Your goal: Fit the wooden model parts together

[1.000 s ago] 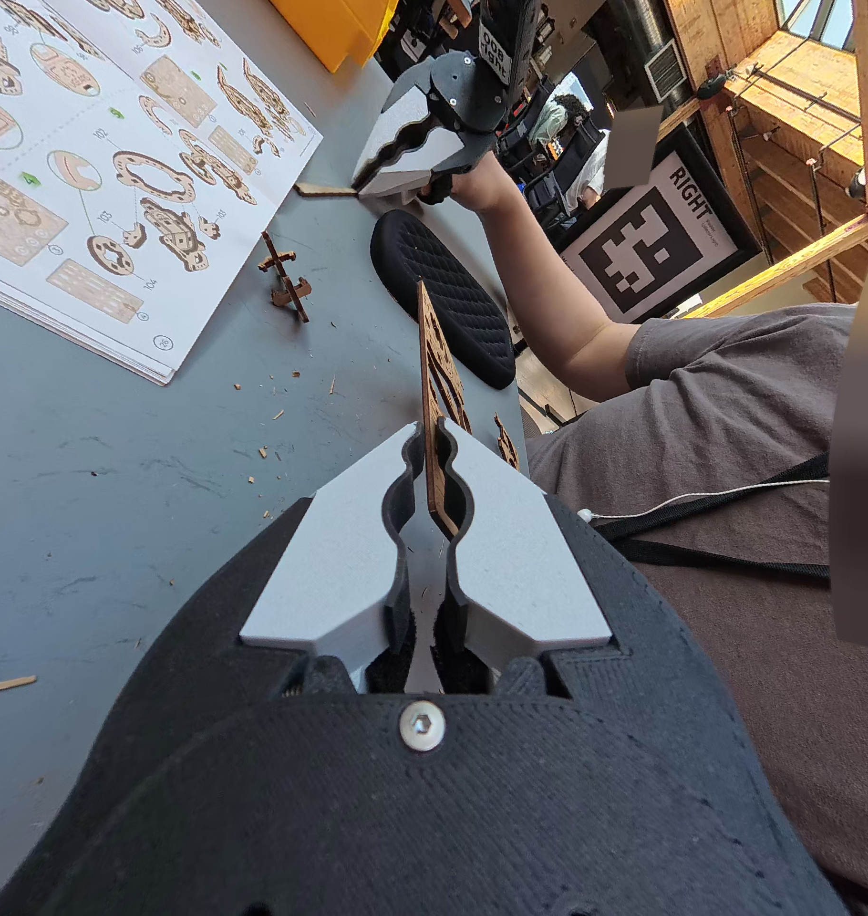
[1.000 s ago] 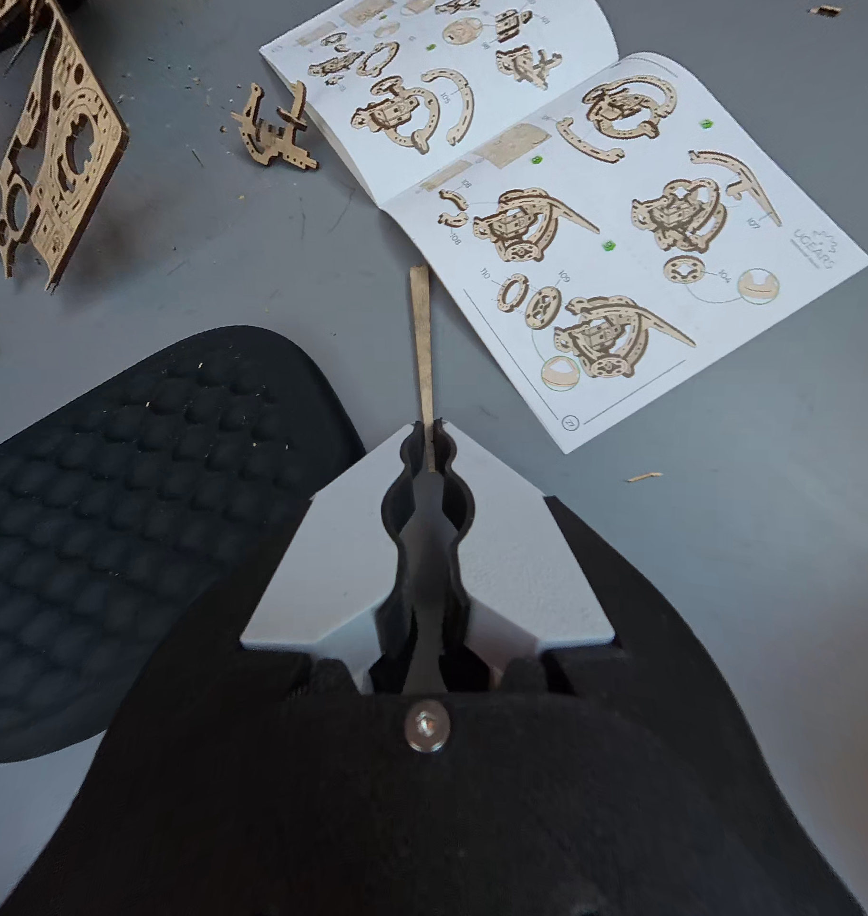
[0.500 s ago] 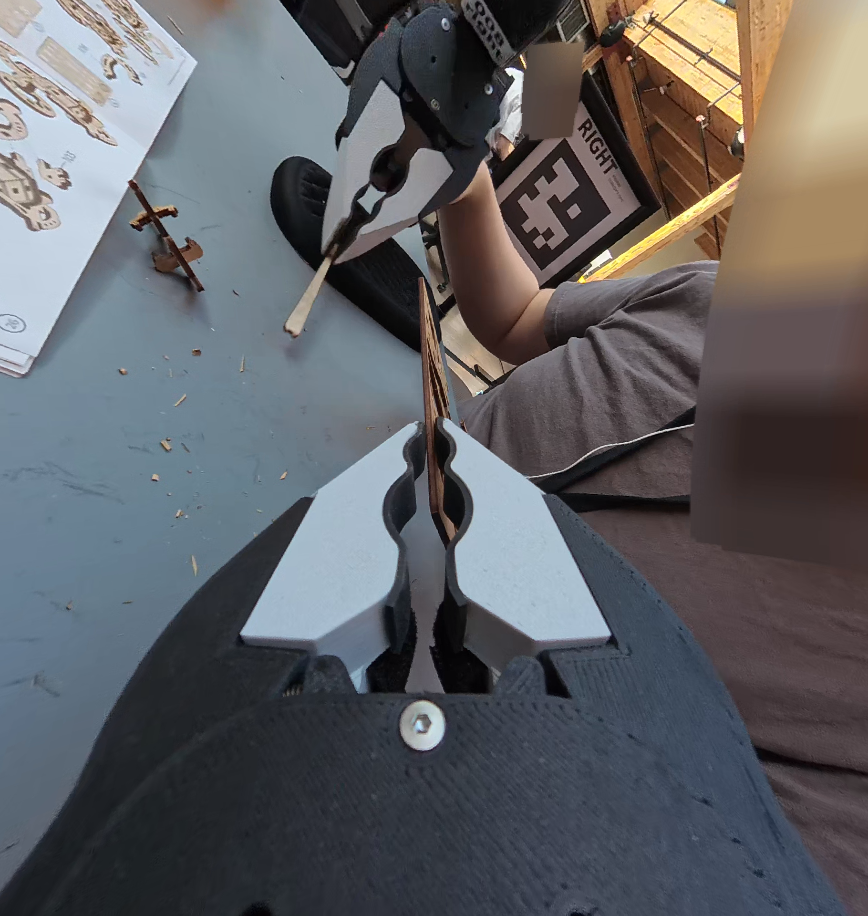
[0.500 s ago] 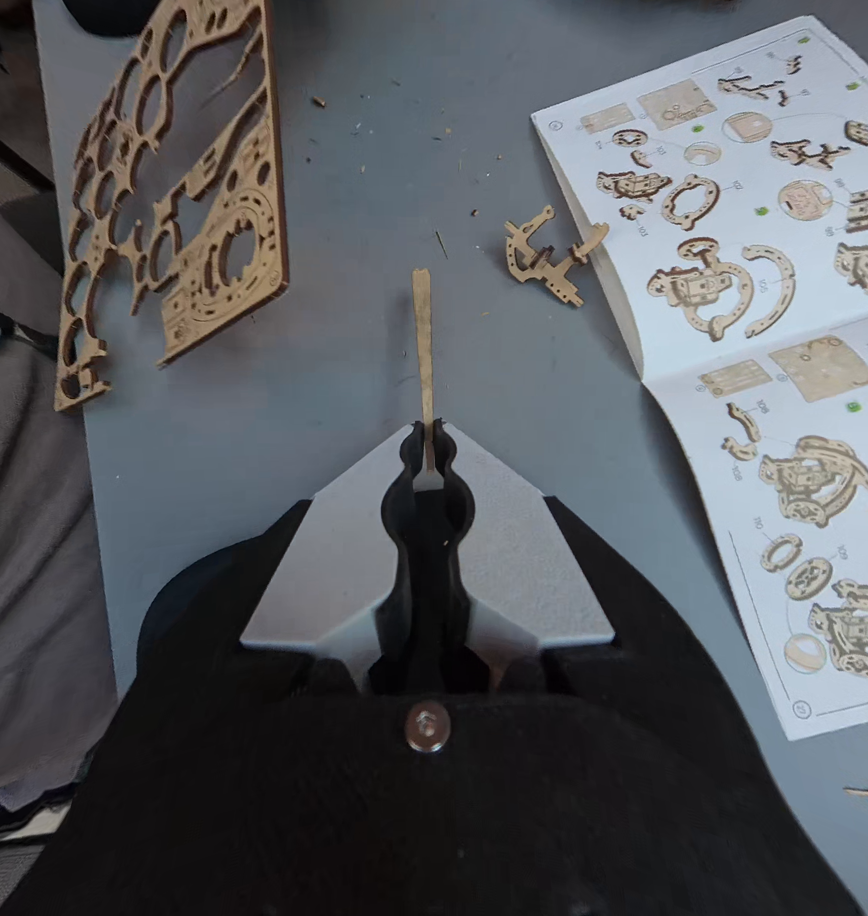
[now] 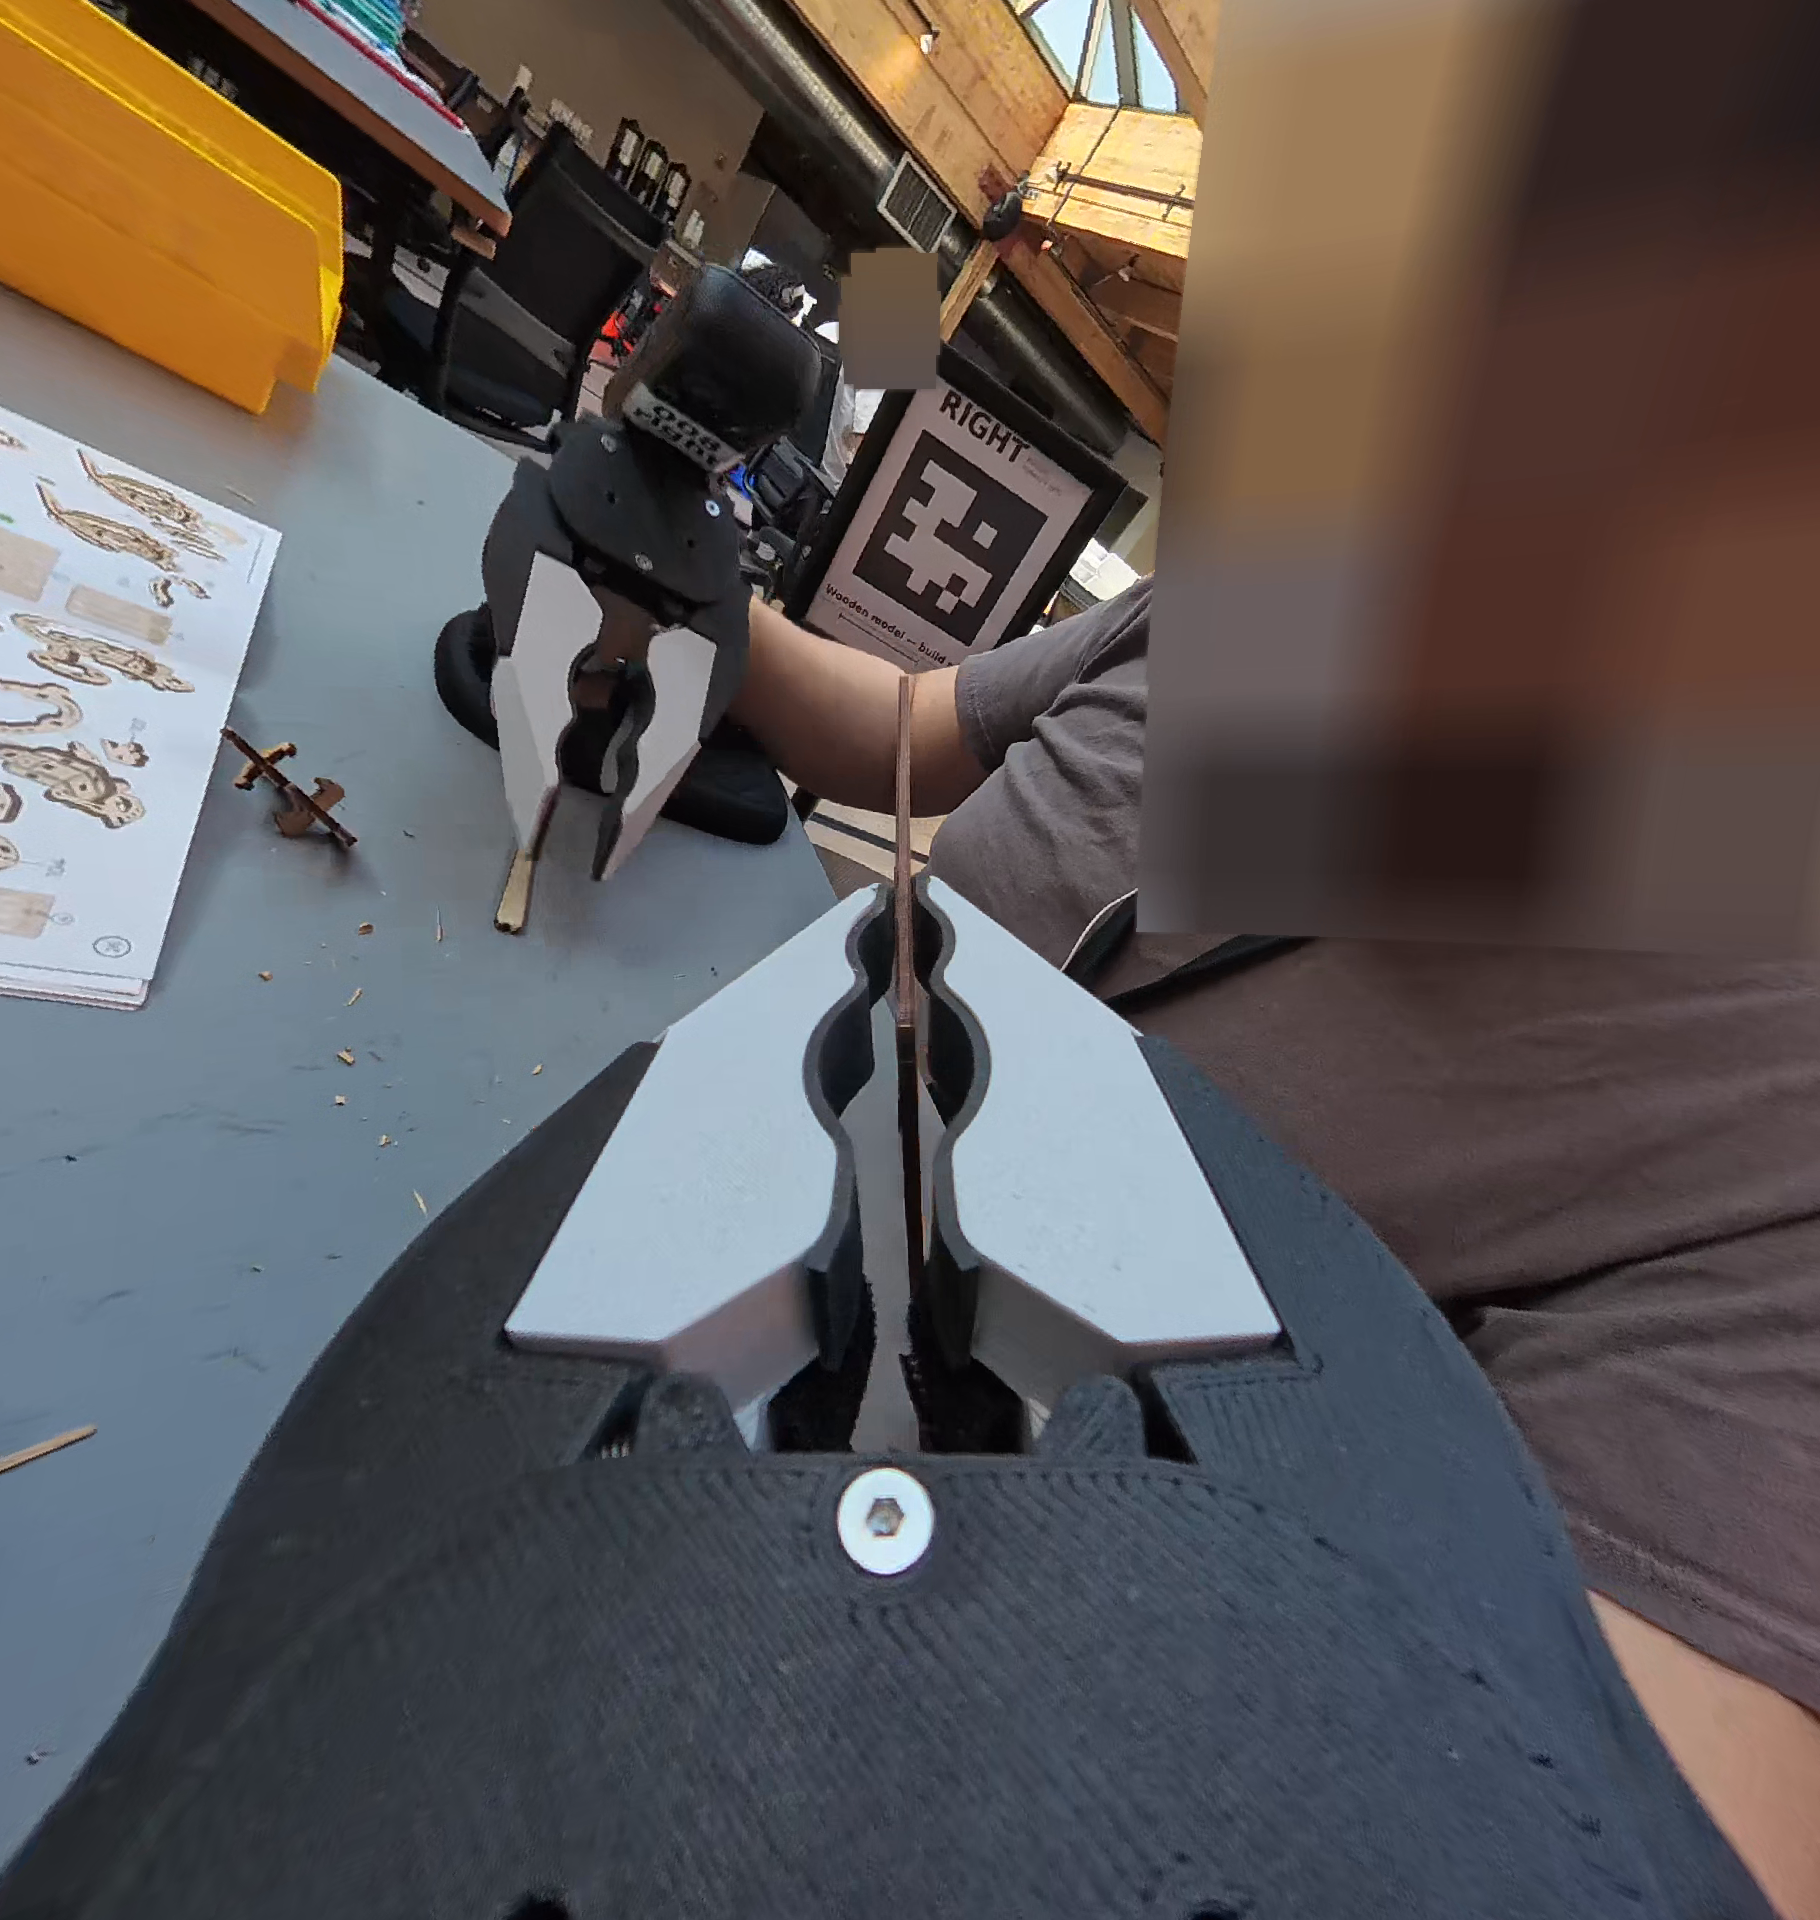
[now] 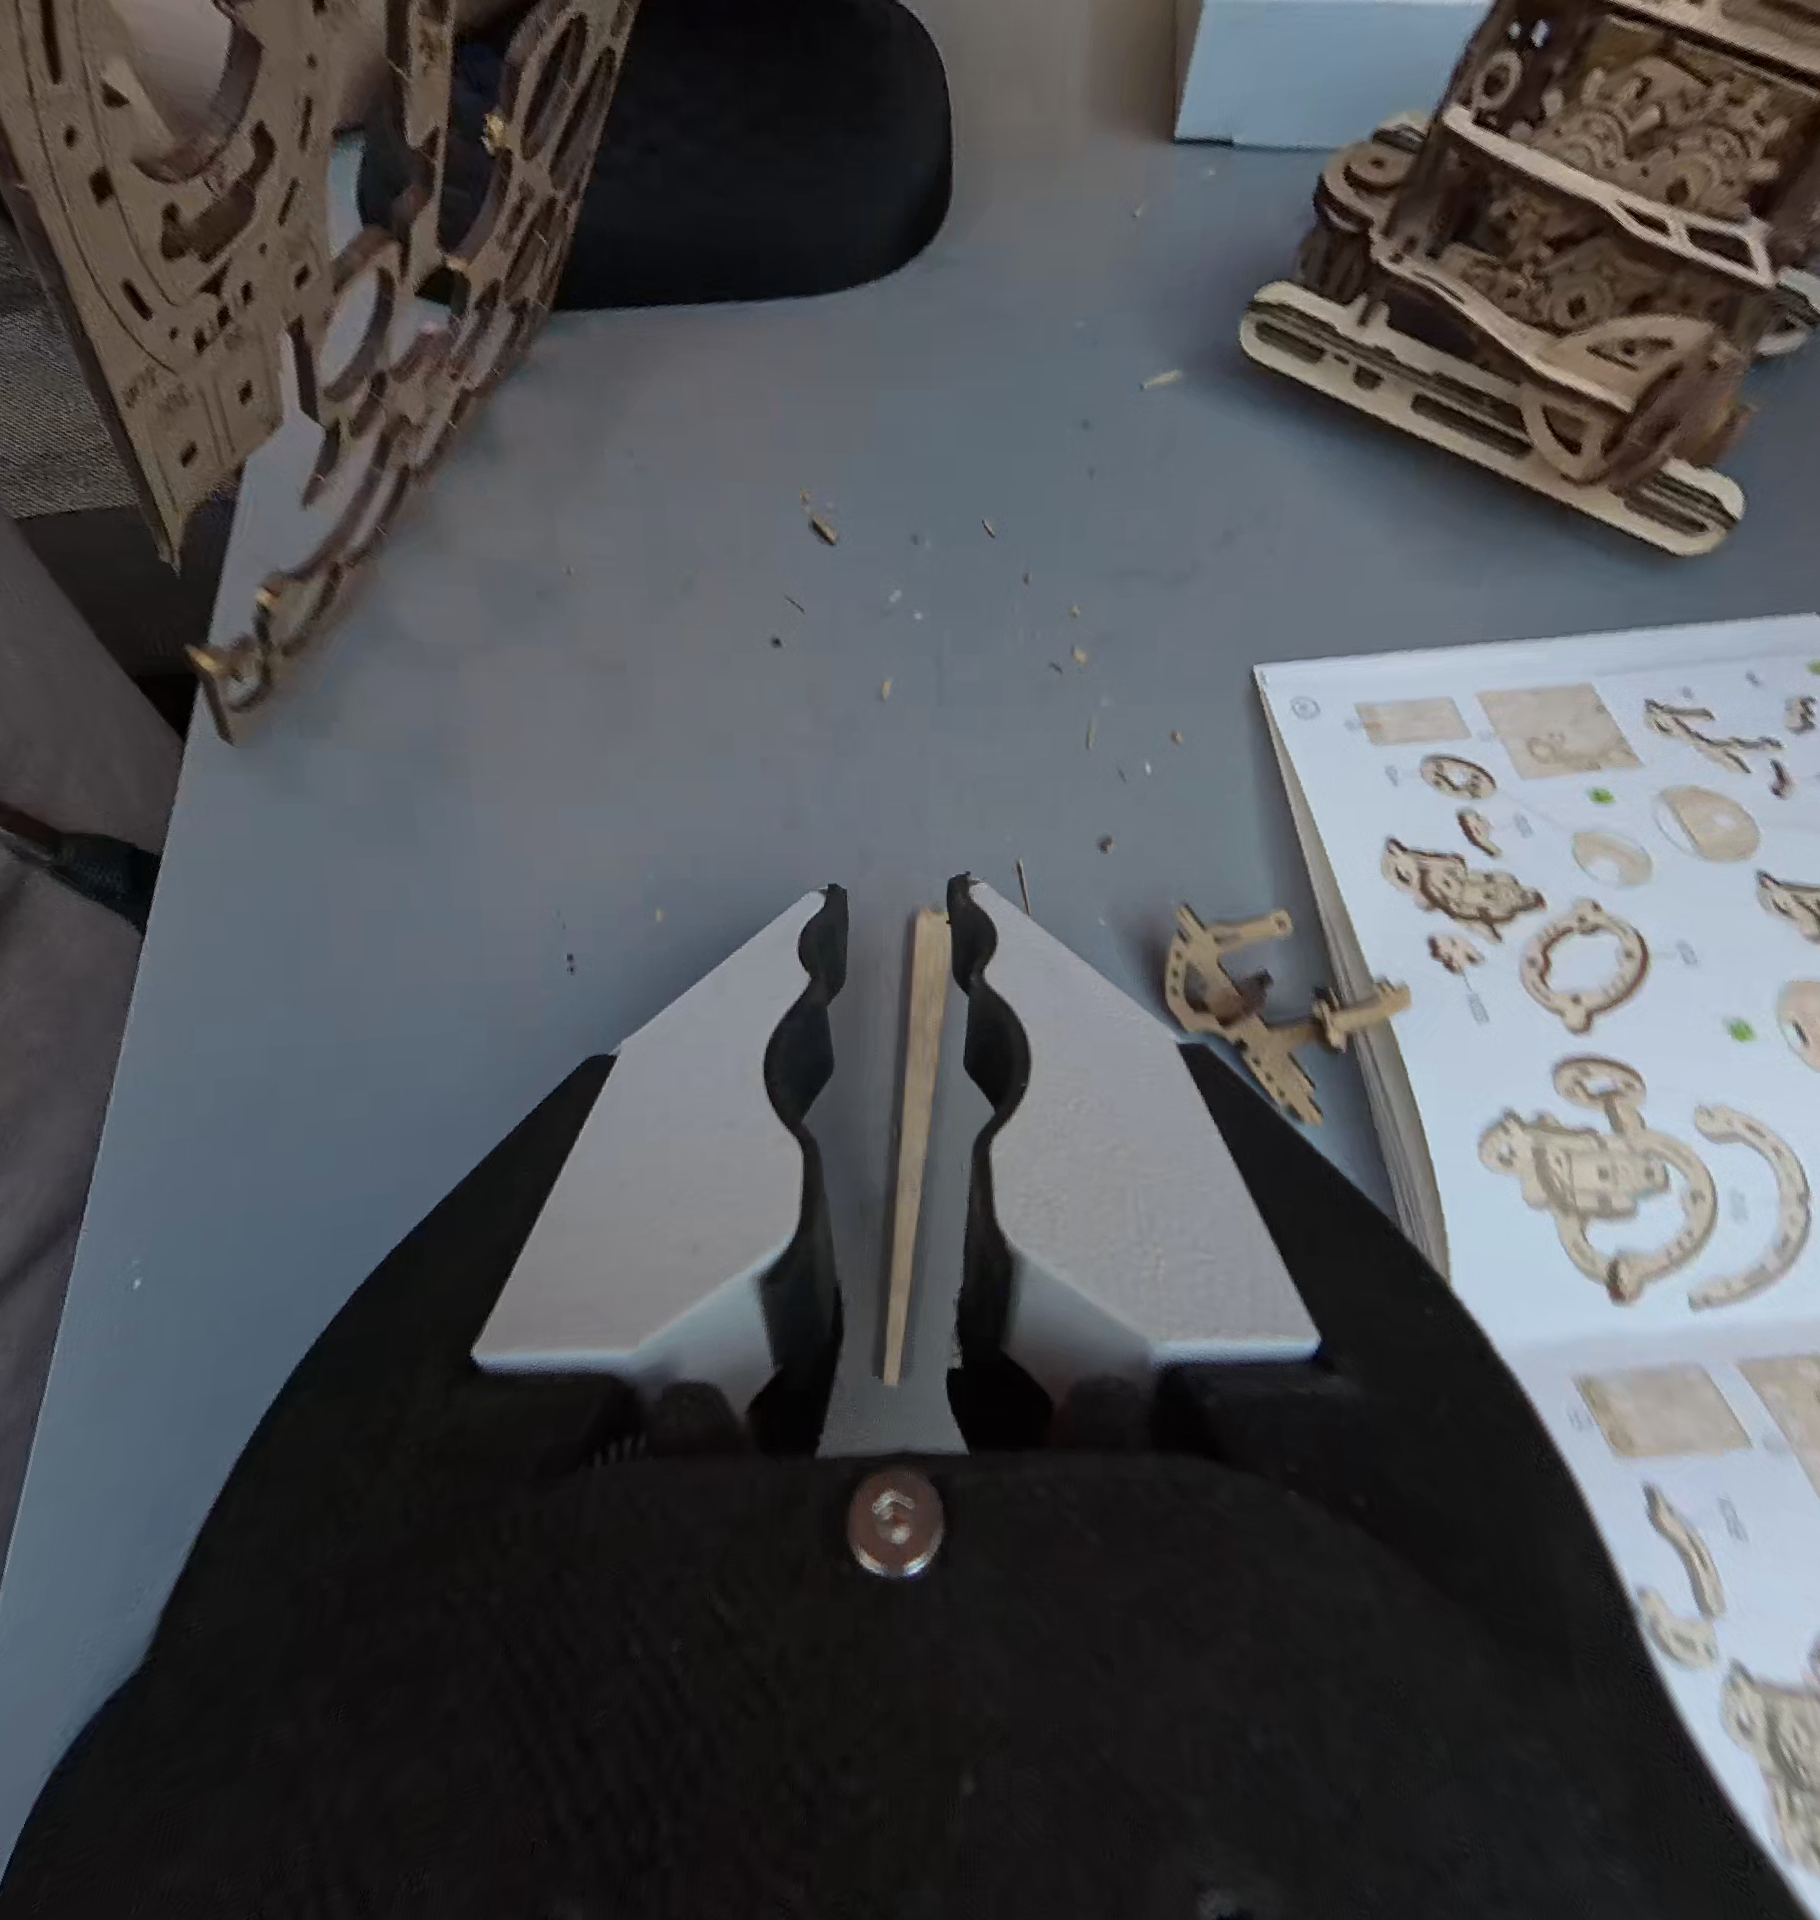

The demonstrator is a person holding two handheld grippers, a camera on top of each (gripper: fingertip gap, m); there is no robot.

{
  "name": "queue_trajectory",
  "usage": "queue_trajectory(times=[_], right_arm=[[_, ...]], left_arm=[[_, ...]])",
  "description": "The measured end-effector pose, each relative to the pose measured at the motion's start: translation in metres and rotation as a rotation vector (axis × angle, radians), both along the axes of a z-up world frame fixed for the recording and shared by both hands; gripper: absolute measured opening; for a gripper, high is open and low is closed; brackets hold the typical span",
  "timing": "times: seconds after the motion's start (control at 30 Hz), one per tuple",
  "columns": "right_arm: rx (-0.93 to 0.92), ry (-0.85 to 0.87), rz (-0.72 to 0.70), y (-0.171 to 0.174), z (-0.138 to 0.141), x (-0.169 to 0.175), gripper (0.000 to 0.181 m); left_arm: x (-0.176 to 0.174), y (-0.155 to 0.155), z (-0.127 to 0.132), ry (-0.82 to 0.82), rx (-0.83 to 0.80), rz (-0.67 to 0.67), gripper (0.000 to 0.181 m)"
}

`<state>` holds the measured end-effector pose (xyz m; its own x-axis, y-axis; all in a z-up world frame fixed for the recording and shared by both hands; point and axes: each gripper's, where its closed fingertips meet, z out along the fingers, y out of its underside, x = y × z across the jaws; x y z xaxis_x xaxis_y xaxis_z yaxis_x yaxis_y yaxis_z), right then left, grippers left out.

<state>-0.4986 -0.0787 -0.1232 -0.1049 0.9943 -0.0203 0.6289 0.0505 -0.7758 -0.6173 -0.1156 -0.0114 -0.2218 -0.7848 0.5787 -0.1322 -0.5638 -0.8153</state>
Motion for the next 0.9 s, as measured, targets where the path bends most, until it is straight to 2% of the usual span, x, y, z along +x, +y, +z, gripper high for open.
queue_trajectory(times=[0.03, 0.2, 0.33, 0.47, 0.73, 0.9], right_arm=[[-0.011, 0.019, 0.030, -0.007, 0.001, -0.014, 0.018], [-0.022, -0.005, 0.135, -0.028, -0.003, -0.072, 0.013], [-0.009, -0.157, 0.275, -0.032, -0.022, -0.093, 0.008], [0.028, -0.218, 0.378, -0.038, -0.022, -0.109, 0.008], [0.074, -0.327, 0.514, -0.043, -0.016, -0.119, 0.008], [0.075, -0.409, 0.548, -0.041, -0.023, -0.117, 0.007]], left_arm=[[-0.001, -0.001, 0.002, -0.008, 0.008, 0.001, 0.000], [-0.003, -0.014, 0.009, -0.046, 0.047, -0.056, 0.000], [0.002, -0.017, 0.008, -0.043, 0.041, -0.069, 0.000], [0.006, -0.022, 0.008, -0.044, 0.040, -0.092, 0.000], [0.008, -0.029, 0.011, -0.047, 0.058, -0.118, 0.000], [0.010, -0.032, 0.012, -0.041, 0.071, -0.124, 0.000]])
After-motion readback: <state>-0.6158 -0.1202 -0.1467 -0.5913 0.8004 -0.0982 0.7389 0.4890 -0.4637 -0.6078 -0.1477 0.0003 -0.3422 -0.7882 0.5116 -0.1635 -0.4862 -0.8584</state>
